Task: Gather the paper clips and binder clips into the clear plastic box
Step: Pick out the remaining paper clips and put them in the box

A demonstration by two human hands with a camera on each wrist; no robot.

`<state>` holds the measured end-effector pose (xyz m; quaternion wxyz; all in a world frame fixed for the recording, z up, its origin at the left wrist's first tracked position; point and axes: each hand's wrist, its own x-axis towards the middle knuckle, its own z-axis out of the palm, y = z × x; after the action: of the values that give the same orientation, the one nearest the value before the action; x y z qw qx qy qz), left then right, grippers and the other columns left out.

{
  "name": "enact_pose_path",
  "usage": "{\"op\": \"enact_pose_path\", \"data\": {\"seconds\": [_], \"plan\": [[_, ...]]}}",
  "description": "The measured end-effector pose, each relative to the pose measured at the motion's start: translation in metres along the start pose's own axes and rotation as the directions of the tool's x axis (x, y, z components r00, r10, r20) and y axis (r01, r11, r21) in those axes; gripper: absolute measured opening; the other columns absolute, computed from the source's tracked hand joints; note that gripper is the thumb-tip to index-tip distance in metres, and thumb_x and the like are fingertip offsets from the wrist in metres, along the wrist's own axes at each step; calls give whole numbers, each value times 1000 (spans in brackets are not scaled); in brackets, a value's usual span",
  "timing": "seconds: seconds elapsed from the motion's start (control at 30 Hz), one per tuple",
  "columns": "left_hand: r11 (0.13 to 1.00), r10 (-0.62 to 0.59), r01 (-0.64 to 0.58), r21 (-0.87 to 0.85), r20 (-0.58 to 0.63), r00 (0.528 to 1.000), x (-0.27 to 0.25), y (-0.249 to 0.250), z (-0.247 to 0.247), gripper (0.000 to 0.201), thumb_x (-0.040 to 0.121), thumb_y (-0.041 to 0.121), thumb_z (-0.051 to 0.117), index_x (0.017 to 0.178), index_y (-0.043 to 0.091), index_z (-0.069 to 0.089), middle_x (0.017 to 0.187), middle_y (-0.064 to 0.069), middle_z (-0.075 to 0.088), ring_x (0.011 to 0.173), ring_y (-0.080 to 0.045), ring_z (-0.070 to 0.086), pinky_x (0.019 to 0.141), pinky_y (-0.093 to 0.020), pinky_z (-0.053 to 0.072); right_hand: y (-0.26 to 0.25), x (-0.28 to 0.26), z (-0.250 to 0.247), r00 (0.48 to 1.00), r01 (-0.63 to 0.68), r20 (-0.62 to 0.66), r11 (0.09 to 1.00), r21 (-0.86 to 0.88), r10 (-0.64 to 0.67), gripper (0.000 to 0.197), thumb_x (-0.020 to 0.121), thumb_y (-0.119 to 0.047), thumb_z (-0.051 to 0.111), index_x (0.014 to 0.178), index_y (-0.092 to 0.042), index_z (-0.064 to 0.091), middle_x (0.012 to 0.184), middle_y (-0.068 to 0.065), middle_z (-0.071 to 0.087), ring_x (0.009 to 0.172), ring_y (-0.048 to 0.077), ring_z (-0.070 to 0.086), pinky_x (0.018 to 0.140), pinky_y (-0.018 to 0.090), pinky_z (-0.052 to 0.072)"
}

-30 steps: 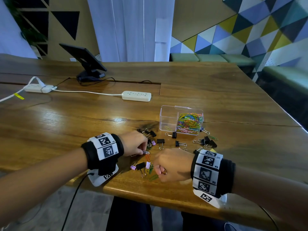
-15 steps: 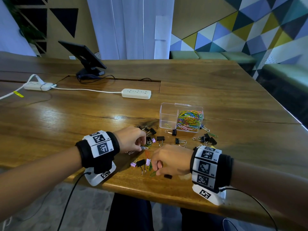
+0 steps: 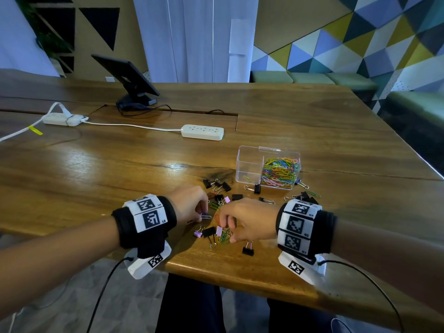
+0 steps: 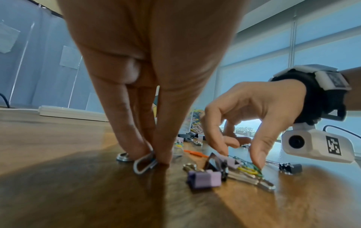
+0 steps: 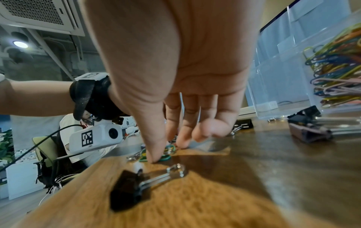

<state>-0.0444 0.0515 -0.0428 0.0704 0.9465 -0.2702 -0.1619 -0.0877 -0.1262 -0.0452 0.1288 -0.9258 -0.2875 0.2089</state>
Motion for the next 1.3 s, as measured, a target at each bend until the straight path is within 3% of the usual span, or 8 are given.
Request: {"op": "enact_pose_path", "data": {"seconds": [0.13,0.33,0.63,0.8,0.9,0.97,1.07,1.3], "plan": [[1000,15,-15,16,-7,1000,0,2,0,26,83,15,68,109,15,66,114,0,64,107,-13,59,89,-22,47,-3,5,-1,998,60,-20,998,-23,-60,43,80,-27,70,120,-25,55,103,-1,57,82,5,46,81,30,44],[999,48,-48,-13,-42,998,-3,2,3,21,85,11,65,105,16,67,112,0,65,105,-11,60,89,-21,49,-4,8,-1,994,99,-50,994,-46,-102,26,79,-26,70,103,-18,66,107,-1,58,65,-7,37,67,18,32],[994,86,-90,-60,-59,995,2,1,4,18,82,7,67,98,15,69,104,1,68,94,-8,61,80,-14,50,17,0,-10,993,-24,-105,982,189,45,26,67,-20,81,82,-10,63,70,-8,61,54,-3,51,52,7,39],[992,83,-87,-93,-52,995,5,0,3,16,82,6,66,96,14,68,104,1,67,96,-11,62,85,-20,53,35,-5,-22,975,-103,-147,925,365,166,25,69,-19,80,82,-5,64,71,1,66,49,8,57,48,21,49],[989,95,-101,-110,-58,994,6,-1,-1,14,82,7,66,93,15,68,102,1,68,94,-11,62,84,-22,54,43,-6,-25,964,-154,-177,959,238,199,18,73,-22,77,83,-11,68,78,1,70,56,6,60,61,23,54],[987,97,-105,-119,-77,992,7,-2,-5,12,82,8,67,91,16,69,99,1,69,91,-11,63,83,-24,55,42,-8,-25,964,-158,-200,981,110,177,17,77,-25,73,90,-14,70,85,-3,69,59,-5,54,60,10,44],[984,88,-107,-142,-132,987,12,-3,-14,11,80,9,70,88,17,70,95,4,69,87,-9,64,79,-23,54,32,-10,-22,974,-92,-209,996,-22,85,25,78,-31,71,99,-18,69,99,-7,65,66,-8,46,60,6,33],[970,104,-150,-193,-229,968,29,-1,-43,9,80,7,69,88,10,70,92,1,69,82,-9,61,71,-12,46,8,-3,-4,998,35,-52,999,-18,-36,43,77,-28,73,117,-22,62,106,-3,65,62,-9,43,61,7,35]]}}
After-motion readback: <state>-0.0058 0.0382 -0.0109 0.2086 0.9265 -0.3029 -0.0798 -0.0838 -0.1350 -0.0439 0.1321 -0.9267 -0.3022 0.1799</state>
